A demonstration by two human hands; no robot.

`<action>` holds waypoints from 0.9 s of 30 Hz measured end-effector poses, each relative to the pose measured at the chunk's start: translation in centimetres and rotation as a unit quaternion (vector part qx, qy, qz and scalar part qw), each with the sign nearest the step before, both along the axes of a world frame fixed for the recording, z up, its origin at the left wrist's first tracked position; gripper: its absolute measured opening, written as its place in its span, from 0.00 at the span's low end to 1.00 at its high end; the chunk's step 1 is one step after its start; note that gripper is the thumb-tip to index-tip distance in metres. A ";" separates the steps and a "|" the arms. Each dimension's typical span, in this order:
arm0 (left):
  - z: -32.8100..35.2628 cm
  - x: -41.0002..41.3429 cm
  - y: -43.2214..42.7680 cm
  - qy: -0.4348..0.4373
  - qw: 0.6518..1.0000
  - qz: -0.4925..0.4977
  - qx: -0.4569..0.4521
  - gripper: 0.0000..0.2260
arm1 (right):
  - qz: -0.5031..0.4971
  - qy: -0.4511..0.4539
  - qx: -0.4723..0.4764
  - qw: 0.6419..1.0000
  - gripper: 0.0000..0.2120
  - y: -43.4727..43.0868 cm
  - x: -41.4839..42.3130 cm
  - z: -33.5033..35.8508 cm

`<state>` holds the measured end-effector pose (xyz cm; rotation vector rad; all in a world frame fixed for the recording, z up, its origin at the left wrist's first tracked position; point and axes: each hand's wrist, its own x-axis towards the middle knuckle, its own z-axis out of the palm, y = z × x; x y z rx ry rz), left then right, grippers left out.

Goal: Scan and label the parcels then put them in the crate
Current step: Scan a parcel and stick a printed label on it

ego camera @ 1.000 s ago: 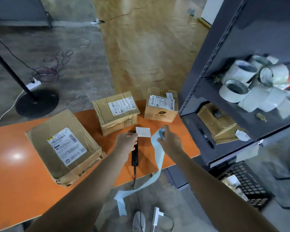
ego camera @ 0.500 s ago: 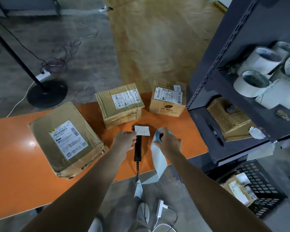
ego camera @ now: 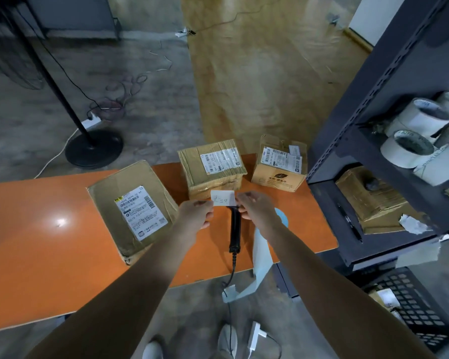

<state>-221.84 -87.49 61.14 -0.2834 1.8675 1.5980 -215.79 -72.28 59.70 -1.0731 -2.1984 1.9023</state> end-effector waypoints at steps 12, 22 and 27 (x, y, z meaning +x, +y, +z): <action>1.6 -1.2 -8.8 0.021 0.997 0.076 0.001 0.04 | 0.116 0.023 0.073 0.990 0.08 -8.3 -4.4 1.7; 1.2 -2.4 -14.7 0.033 0.989 0.146 -0.010 0.07 | 0.145 -0.013 0.150 0.978 0.09 -14.1 -7.8 1.9; 0.5 -2.5 -16.4 0.089 0.978 0.165 -0.089 0.10 | 0.169 -0.029 0.149 0.974 0.10 -15.4 -8.5 1.5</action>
